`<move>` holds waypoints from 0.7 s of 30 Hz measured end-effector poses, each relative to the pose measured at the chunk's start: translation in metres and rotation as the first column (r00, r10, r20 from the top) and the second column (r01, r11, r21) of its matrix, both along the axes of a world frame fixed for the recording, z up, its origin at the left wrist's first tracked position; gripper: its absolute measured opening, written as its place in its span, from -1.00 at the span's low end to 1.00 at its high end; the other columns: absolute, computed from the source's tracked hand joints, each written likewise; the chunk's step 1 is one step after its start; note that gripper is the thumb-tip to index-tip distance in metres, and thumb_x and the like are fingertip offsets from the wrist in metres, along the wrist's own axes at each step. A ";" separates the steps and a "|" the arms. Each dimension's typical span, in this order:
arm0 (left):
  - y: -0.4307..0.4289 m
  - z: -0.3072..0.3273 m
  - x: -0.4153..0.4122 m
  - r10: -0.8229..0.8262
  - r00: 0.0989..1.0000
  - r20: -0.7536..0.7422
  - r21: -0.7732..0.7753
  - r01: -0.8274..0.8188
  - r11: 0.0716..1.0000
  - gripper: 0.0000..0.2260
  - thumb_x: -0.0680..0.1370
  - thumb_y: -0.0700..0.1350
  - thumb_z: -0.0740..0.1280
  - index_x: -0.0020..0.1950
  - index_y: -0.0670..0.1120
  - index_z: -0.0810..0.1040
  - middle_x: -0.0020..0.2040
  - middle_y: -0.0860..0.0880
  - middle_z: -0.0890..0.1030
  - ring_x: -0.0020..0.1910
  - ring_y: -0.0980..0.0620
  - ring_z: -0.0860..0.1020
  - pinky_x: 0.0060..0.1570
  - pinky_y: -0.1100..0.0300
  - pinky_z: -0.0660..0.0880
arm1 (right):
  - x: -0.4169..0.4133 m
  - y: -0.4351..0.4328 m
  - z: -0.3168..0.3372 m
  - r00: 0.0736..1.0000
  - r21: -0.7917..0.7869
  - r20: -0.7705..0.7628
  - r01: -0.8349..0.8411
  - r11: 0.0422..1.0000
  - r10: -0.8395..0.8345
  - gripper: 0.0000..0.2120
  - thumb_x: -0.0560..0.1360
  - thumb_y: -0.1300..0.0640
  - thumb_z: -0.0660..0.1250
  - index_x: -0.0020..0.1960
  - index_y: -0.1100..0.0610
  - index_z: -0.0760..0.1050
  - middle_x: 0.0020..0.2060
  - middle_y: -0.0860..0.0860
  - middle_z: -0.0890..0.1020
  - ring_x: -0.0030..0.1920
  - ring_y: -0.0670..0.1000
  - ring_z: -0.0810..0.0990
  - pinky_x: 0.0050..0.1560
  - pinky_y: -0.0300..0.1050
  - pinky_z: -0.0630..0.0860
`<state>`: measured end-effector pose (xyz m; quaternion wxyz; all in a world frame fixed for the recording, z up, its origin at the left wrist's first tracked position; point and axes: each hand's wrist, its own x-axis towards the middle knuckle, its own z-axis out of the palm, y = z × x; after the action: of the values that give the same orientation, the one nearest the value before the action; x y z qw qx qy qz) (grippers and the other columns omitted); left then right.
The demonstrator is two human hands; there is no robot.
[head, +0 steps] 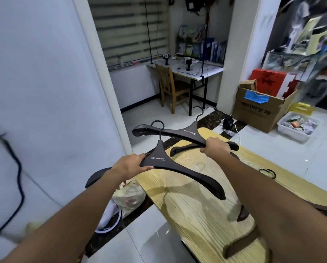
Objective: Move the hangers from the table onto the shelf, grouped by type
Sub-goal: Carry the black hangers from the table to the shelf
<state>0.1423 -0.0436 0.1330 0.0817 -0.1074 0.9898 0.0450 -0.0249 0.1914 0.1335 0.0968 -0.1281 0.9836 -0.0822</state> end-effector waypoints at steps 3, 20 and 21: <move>-0.001 0.005 0.019 0.030 0.999 -0.030 -0.014 -0.031 0.999 -0.55 0.54 0.26 0.16 0.18 -0.08 0.41 -0.11 -0.04 0.53 -0.13 -0.04 0.50 -0.15 0.15 0.39 | 0.006 -0.011 0.020 0.998 -0.007 -0.066 -0.017 1.000 0.016 -0.68 0.55 -0.06 0.29 0.16 0.15 0.49 -0.03 0.08 0.57 0.03 0.13 0.58 -0.12 -0.11 0.37; -0.063 0.030 0.162 0.284 0.956 -0.070 -0.088 -0.289 0.953 -0.55 0.53 0.28 0.18 0.14 -0.08 0.44 -0.04 -0.08 0.58 -0.01 -0.11 0.56 -0.13 0.12 0.37 | 0.109 -0.147 0.085 0.934 -0.171 -0.199 -0.331 0.928 0.297 -0.63 0.55 -0.06 0.31 0.19 0.20 0.48 0.12 0.15 0.59 0.14 0.19 0.58 0.04 -0.04 0.46; -0.066 0.033 0.171 0.300 0.951 -0.076 -0.103 -0.307 0.946 -0.55 0.53 0.28 0.17 0.13 -0.08 0.45 -0.03 -0.09 0.58 -0.01 -0.11 0.56 -0.13 0.12 0.37 | 0.120 -0.157 0.089 0.923 -0.182 -0.194 -0.366 0.913 0.331 -0.63 0.54 -0.06 0.32 0.18 0.19 0.49 0.11 0.15 0.59 0.13 0.19 0.58 0.02 -0.05 0.45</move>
<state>0.3130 -0.1097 0.1657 0.0384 -0.2615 0.9644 0.0041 0.0951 0.0346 0.2228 0.0167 -0.3178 0.9347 -0.1587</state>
